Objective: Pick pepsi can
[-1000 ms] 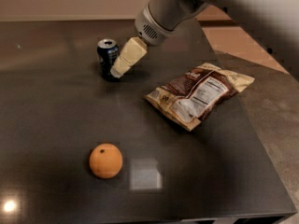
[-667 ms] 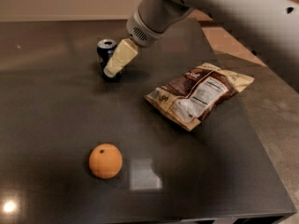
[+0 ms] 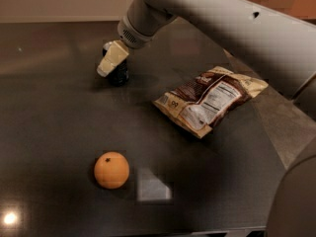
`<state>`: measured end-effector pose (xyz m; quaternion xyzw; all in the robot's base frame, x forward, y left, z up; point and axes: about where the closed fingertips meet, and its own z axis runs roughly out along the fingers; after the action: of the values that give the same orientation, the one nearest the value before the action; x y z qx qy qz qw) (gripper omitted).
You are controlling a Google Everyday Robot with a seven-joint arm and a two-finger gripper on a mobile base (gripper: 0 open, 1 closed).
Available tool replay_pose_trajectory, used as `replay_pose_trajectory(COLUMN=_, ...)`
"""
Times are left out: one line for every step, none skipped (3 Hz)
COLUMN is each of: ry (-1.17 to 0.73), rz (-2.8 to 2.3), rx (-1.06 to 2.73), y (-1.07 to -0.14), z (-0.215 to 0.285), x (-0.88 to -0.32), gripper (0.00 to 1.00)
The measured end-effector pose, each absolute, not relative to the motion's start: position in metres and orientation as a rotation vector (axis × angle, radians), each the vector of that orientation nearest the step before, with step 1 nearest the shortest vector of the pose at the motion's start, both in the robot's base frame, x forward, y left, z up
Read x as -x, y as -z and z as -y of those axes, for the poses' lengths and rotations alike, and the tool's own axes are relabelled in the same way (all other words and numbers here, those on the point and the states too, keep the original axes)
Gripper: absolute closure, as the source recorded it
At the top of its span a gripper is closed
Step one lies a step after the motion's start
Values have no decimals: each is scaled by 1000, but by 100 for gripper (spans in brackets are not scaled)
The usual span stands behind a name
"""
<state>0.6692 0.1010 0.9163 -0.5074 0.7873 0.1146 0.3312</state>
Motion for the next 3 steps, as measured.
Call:
replay_pose_trajectory(ry=-308, rz=-2046, rx=1338, y=-917, z=-107, x=-674, gripper=0)
replay_pose_trajectory(ry=-315, rz=-2040, rx=1353, y=-914, z=-110, x=-675, gripper=0)
replay_pose_trajectory(ry=-324, rz=-2042, rx=1361, y=-912, z=-112, x=-676, gripper=16)
